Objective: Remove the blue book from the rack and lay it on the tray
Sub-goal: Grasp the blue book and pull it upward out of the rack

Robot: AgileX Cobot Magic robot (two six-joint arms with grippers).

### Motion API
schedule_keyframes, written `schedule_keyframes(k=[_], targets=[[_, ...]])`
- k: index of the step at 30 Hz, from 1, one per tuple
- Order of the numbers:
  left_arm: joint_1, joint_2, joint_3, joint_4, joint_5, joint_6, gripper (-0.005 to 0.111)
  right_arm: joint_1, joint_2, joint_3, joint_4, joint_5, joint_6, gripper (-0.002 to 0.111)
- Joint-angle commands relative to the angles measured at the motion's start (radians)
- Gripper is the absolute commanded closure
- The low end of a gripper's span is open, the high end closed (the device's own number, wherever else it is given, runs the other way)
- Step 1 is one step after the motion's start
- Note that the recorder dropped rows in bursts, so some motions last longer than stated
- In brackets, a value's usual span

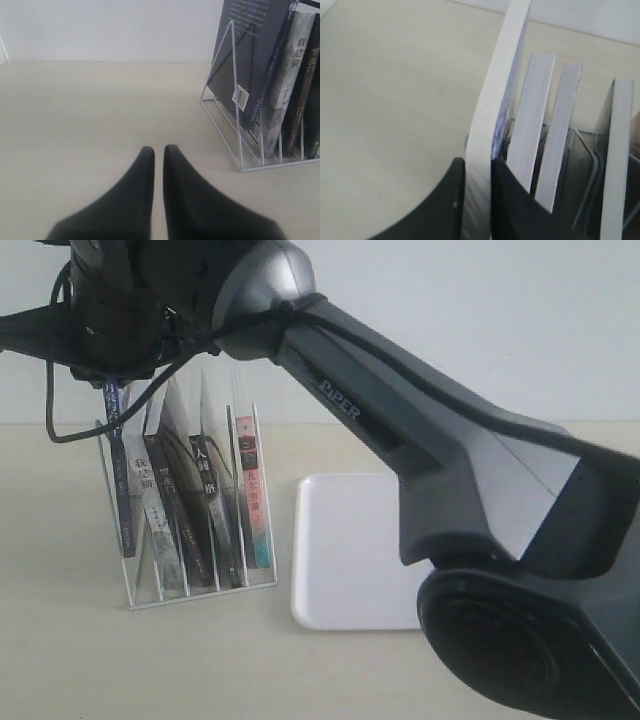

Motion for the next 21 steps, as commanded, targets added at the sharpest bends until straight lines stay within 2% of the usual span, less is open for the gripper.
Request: schedule_keyframes(k=[1,21], targets=[[-0.008,-0.002,0.004,0.003,-0.008,0.002,0.101,0.007,-0.032,-0.016,-0.001,-0.052,-0.008,0.108],[-0.008,-0.002,0.004,0.003,-0.008,0.002,0.101,0.015,-0.089,-0.016,-0.029,-0.045,-0.025,0.108]])
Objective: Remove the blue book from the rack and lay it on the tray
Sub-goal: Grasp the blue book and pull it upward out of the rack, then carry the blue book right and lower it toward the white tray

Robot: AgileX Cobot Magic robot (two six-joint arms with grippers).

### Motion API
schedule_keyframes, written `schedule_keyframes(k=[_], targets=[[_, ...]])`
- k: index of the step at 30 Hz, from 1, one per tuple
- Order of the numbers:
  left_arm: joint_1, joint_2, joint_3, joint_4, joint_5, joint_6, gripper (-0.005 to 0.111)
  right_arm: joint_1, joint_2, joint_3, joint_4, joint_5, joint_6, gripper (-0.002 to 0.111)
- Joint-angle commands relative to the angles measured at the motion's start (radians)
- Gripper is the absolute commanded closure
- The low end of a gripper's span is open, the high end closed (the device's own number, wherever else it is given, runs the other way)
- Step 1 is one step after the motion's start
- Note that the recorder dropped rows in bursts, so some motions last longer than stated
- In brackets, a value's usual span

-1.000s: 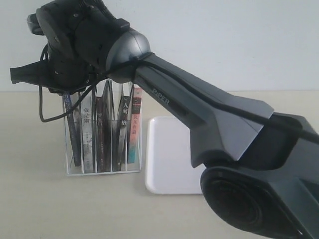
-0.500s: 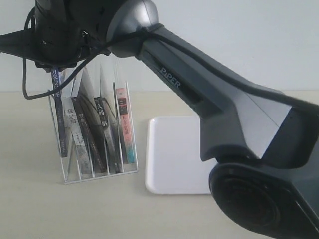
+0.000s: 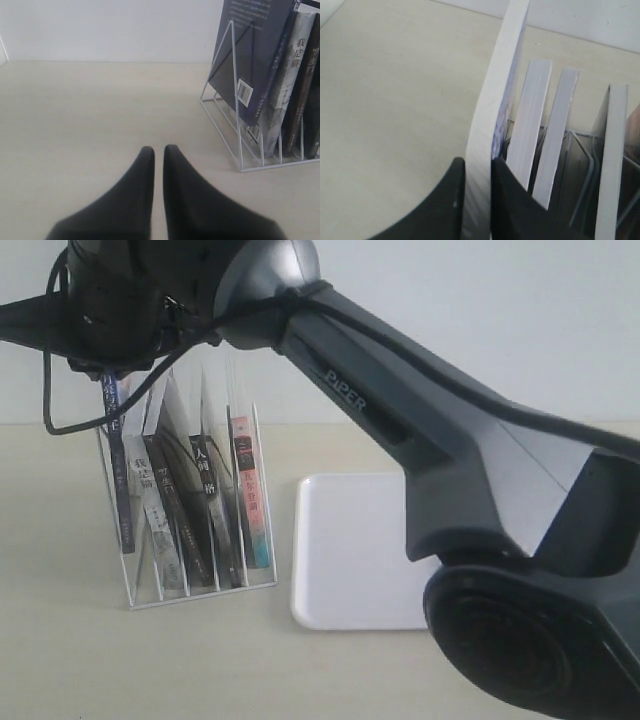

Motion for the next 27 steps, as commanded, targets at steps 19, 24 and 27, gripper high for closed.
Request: schedule_keyframes(k=[19,24,27], targets=[[-0.008,-0.002,0.004,0.003,-0.008,0.002,0.101,0.028,-0.358,-0.015,0.003,0.056,-0.173,0.108],[-0.008,-0.002,0.004,0.003,-0.008,0.002,0.101,0.039,-0.489,-0.013,-0.053,0.056,-0.227,0.108],[-0.008,-0.002,0.004,0.003,-0.008,0.002,0.101,0.039,-0.575,-0.013,-0.048,0.056,-0.283,0.108]])
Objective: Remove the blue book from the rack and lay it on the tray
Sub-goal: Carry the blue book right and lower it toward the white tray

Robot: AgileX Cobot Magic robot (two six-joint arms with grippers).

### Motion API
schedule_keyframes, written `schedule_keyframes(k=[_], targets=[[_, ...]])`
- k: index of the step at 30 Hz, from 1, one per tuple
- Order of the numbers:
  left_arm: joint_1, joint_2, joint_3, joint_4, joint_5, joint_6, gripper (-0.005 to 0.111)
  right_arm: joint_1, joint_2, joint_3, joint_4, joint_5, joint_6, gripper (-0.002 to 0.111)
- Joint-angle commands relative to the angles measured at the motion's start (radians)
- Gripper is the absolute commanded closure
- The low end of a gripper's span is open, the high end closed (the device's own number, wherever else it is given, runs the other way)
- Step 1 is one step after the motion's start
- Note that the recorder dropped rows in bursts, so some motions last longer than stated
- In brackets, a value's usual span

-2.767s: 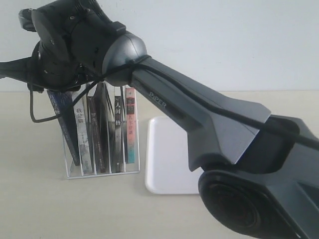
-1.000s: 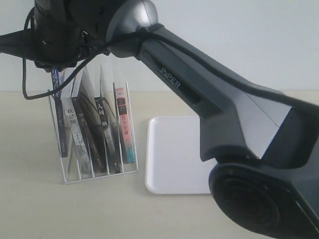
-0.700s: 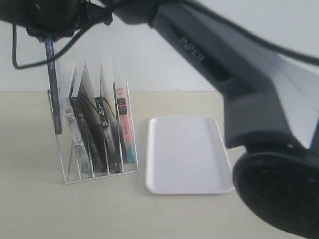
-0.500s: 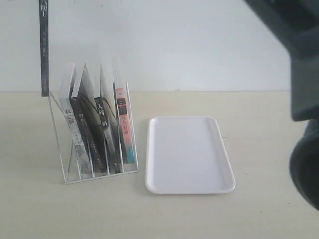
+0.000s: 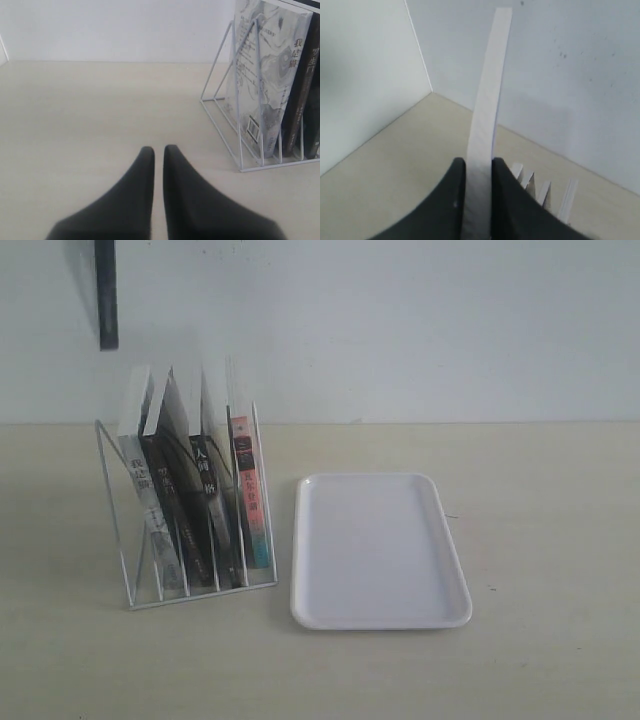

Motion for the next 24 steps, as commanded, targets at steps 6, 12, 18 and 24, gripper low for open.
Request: schedule_keyframes(k=[6,12,18,24], targets=[[-0.008,-0.002,0.004,0.003,-0.008,0.002,0.101,-0.004,-0.224,-0.006,-0.056,-0.046,-0.121,0.108],[-0.008,-0.002,0.004,0.003,-0.008,0.002,0.101,-0.004,-0.393,0.171,-0.163,-0.046,-0.132,0.108],[-0.008,-0.002,0.004,0.003,-0.008,0.002,0.101,-0.004,-0.601,0.585,-0.263,-0.046,-0.054,0.108],[-0.008,-0.002,0.004,0.003,-0.008,0.002,0.101,-0.004,-0.747,1.012,-0.433,-0.046,0.098,0.108]])
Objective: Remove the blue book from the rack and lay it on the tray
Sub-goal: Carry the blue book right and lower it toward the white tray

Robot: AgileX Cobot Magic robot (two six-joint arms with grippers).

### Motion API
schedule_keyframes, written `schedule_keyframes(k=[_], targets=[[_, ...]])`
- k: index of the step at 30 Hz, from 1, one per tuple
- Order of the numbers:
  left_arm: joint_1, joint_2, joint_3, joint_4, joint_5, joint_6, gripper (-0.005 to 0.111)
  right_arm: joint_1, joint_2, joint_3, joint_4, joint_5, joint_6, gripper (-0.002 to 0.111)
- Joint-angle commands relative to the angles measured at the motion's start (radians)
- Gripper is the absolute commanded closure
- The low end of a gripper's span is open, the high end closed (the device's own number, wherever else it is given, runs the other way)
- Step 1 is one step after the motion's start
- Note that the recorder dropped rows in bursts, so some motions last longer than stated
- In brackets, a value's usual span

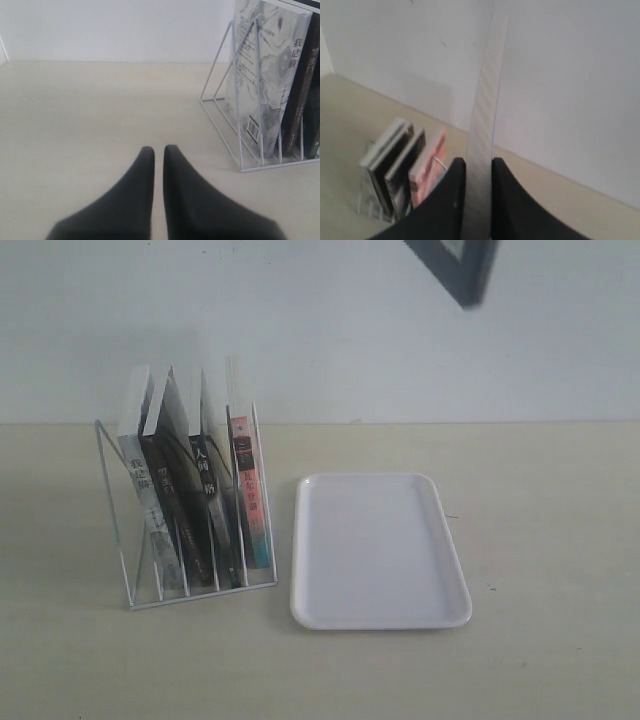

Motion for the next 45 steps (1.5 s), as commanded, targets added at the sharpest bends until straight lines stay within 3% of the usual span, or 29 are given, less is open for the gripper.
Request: schedule_keyframes(k=[1,7,11,13,17,25,31,37,42,45], targets=[[-0.008,-0.002,0.004,0.003,-0.008,0.002,0.101,-0.001,-0.098,0.282,-0.133,-0.036,0.108,0.108],[-0.008,-0.002,0.004,0.003,-0.008,0.002,0.101,-0.033,-0.158,0.605,-0.135,-0.245,0.118,0.108],[-0.008,-0.002,0.004,0.003,-0.008,0.002,0.101,-0.16,-0.147,0.763,-0.13,-0.411,0.059,0.108],[-0.008,-0.002,0.004,0.003,-0.008,0.002,0.101,-0.241,-0.131,0.814,-0.124,-0.519,-0.067,0.108],[-0.008,-0.002,0.004,0.003,-0.008,0.002,0.101,-0.344,-0.064,0.853,0.043,-0.636,-0.516,0.108],[-0.008,-0.002,0.004,0.003,-0.008,0.002,0.101,-0.377,0.103,0.853,0.405,-0.715,-1.314,0.108],[-0.008,-0.002,0.004,0.003,-0.008,0.002,0.101,-0.406,0.181,0.853,0.711,-0.77,-1.607,0.108],[-0.008,-0.002,0.004,0.003,-0.008,0.002,0.101,-0.413,0.267,0.874,0.813,-0.787,-1.668,0.108],[-0.008,-0.002,0.004,0.003,-0.008,0.002,0.101,-0.413,0.294,1.003,0.835,-0.993,-1.682,0.108],[-0.008,-0.002,0.004,0.003,-0.008,0.002,0.101,-0.413,0.3,1.025,0.835,-1.011,-1.672,0.108]])
